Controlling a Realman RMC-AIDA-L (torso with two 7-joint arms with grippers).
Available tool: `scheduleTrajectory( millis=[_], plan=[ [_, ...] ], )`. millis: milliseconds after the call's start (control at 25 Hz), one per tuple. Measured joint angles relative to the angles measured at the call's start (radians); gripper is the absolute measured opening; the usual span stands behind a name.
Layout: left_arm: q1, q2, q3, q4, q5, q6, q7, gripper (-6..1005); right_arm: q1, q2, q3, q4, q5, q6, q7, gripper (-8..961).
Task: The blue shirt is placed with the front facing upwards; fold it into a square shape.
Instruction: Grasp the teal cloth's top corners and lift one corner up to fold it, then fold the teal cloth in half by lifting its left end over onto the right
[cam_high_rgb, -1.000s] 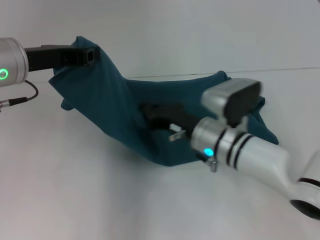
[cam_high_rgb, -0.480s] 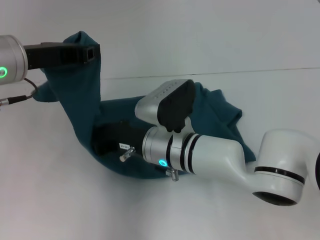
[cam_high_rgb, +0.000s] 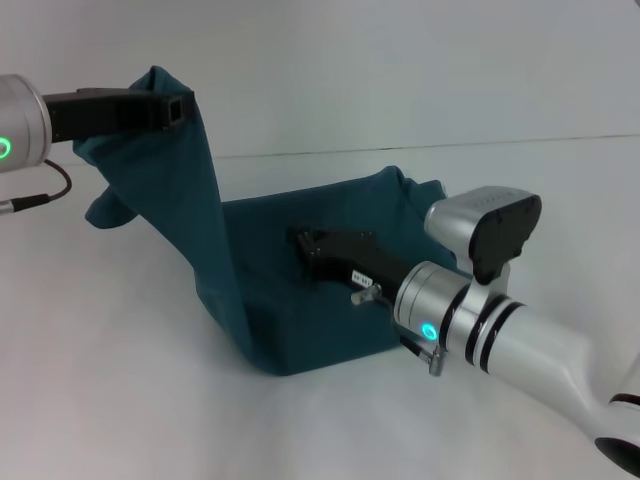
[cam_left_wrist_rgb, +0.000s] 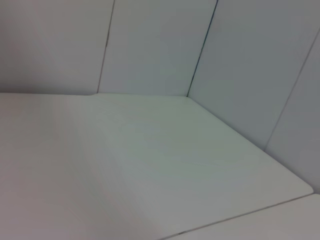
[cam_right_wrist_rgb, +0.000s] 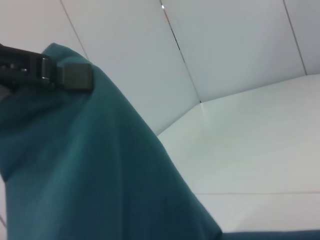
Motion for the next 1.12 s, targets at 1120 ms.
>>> scheduleTrajectory(
  millis=[1120],
  plan=[
    [-0.031,0.003,0.008,-0.028,-0.038,-0.029,0.015,48,0.235,0.02,-0.01,0.142,-0.246,0.271,0.095,45]
  ],
)
